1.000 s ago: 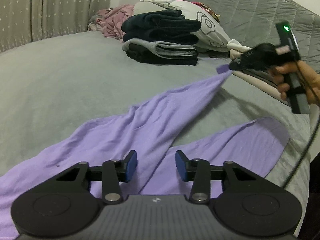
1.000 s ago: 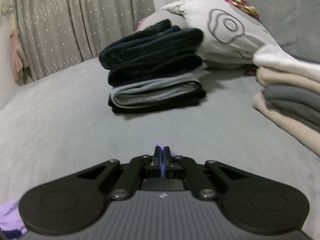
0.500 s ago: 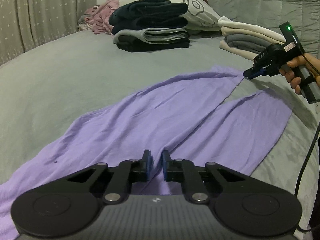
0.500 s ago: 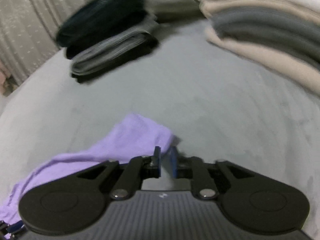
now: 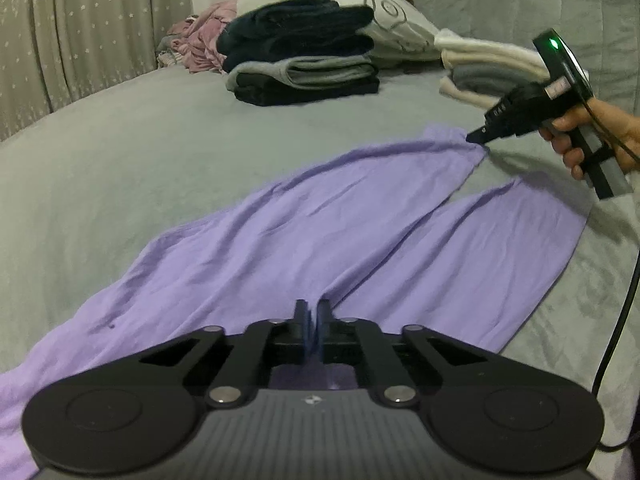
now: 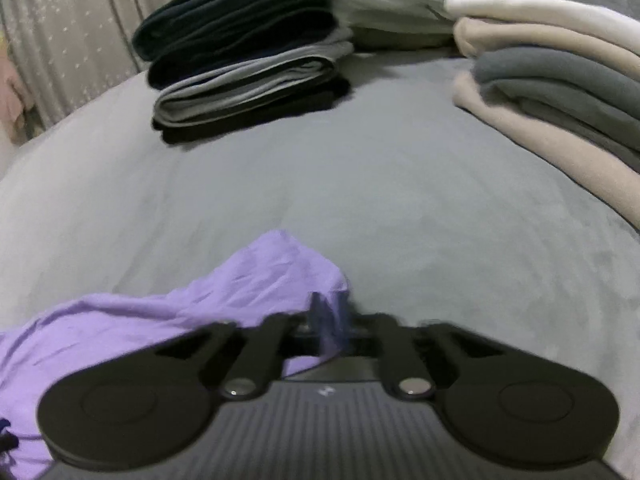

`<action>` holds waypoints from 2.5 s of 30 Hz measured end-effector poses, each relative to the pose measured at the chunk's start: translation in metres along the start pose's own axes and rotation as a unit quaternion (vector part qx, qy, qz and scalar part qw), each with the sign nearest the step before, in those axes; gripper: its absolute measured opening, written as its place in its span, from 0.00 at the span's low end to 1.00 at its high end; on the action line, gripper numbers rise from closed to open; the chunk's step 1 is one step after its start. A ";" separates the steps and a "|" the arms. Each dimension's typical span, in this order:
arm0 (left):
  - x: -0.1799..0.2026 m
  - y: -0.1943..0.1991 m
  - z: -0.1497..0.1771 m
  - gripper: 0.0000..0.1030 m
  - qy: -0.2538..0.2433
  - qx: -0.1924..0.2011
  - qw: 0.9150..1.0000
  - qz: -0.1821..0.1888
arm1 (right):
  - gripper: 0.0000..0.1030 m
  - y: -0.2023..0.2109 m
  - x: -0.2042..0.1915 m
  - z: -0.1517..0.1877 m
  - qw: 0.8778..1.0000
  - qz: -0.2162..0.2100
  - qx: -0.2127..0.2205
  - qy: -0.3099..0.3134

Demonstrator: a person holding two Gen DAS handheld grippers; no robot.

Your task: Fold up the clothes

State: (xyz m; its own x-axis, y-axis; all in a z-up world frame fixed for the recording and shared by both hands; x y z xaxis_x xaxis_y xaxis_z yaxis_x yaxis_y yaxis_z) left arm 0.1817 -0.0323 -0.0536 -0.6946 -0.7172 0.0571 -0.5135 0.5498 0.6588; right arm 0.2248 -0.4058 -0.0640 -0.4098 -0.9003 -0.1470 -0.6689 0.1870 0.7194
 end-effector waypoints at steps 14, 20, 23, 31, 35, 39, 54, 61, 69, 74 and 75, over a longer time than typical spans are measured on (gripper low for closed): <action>0.012 0.059 0.003 0.00 -0.007 0.052 0.997 0.054 | 0.04 0.074 0.028 0.003 0.999 0.013 0.032 0.014; 0.004 0.077 0.002 0.00 0.009 0.075 0.996 0.046 | 0.04 0.092 0.015 -0.005 0.997 -0.001 0.066 0.033; 0.007 0.078 0.006 0.00 0.005 0.068 0.996 0.055 | 0.04 0.098 0.007 -0.018 0.996 0.005 0.075 0.041; 0.032 0.056 0.015 0.28 -0.069 0.034 0.997 0.032 | 0.04 0.138 -0.011 -0.031 0.992 0.009 0.102 0.067; 0.043 0.043 0.013 0.38 -0.099 0.033 0.994 0.011 | 0.04 0.152 -0.023 -0.046 0.990 0.013 0.116 0.079; 0.043 0.030 0.011 0.40 -0.110 0.030 0.993 -0.017 | 0.04 0.172 -0.038 -0.069 0.986 0.014 0.137 0.093; 0.014 0.057 0.008 0.00 -0.052 0.064 0.996 -0.028 | 0.04 0.162 -0.027 -0.049 0.988 0.030 0.104 0.106; 0.015 0.072 0.008 0.00 -0.067 0.067 0.995 -0.031 | 0.04 0.154 -0.008 -0.028 0.992 0.031 0.087 0.087; 0.029 0.071 0.018 0.00 -0.097 0.044 0.994 -0.005 | 0.04 0.171 0.008 0.005 0.992 0.025 0.090 0.089; 0.037 0.062 0.027 0.08 -0.105 0.016 0.994 0.003 | 0.04 0.145 0.034 0.053 0.995 0.044 0.032 0.079; 0.038 0.061 0.028 0.09 -0.107 0.012 0.994 0.001 | 0.04 0.138 0.038 0.062 0.996 0.048 0.018 0.077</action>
State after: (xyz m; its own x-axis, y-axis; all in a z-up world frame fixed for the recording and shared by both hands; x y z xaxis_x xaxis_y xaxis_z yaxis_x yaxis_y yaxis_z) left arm 0.1103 -0.0141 -0.0326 -0.7855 -0.6102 -0.1033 -0.5221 0.5638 0.6399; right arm 0.0784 -0.3902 -0.0119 -0.3752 -0.9265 0.0282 -0.6536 0.2861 0.7007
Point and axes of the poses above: each gripper's, at about its wrist camera, not at the fingertips, and y roughly against the way its jaws point, x to its right, z to its underside, the point moved 8 cm from there along -y, roughly the way its jaws point, and after that the axes turned 5 degrees about z, right-handed, at the moved point
